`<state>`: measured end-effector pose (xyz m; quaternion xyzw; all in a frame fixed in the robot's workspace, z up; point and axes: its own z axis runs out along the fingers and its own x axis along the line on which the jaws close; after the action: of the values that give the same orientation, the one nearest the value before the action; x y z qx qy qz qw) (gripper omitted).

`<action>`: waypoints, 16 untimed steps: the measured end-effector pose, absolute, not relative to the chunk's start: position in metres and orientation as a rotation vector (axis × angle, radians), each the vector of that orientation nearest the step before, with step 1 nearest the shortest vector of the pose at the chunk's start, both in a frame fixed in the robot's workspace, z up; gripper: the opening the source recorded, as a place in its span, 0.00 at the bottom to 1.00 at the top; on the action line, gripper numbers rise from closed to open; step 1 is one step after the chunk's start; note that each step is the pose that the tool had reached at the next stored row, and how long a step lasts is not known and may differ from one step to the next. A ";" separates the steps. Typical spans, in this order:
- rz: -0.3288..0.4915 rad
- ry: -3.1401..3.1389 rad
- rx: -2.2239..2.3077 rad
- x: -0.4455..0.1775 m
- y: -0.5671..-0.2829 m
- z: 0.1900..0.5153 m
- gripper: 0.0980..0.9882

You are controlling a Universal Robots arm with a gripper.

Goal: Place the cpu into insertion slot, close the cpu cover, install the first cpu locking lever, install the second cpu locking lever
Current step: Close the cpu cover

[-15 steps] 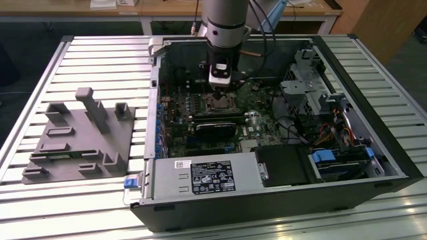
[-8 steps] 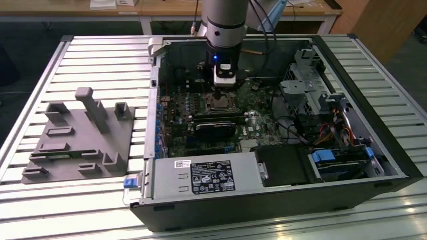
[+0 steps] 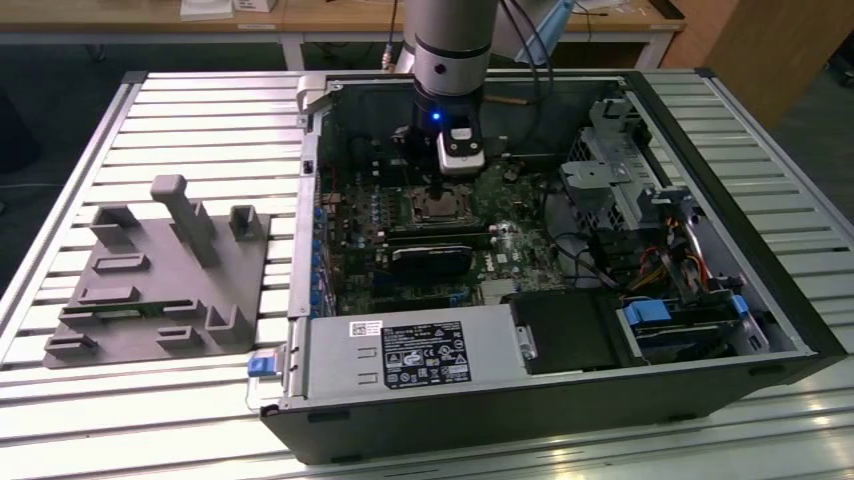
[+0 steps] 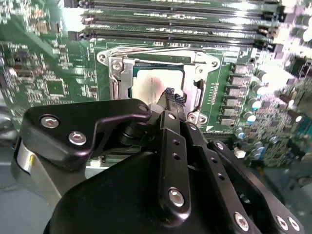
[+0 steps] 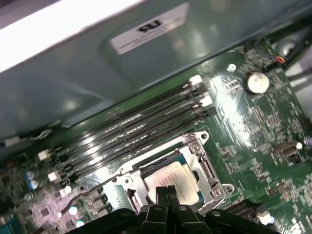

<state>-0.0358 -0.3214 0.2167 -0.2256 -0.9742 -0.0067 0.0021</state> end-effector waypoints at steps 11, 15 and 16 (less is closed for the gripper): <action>-0.020 -3.111 -0.399 -0.036 -0.321 0.216 0.01; -0.020 -3.123 -0.284 -0.036 -0.321 0.216 0.01; -0.020 -3.125 -0.256 -0.036 -0.321 0.216 0.01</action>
<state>-0.0359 -0.3213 0.2160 -0.0817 -0.9966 -0.0064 0.0031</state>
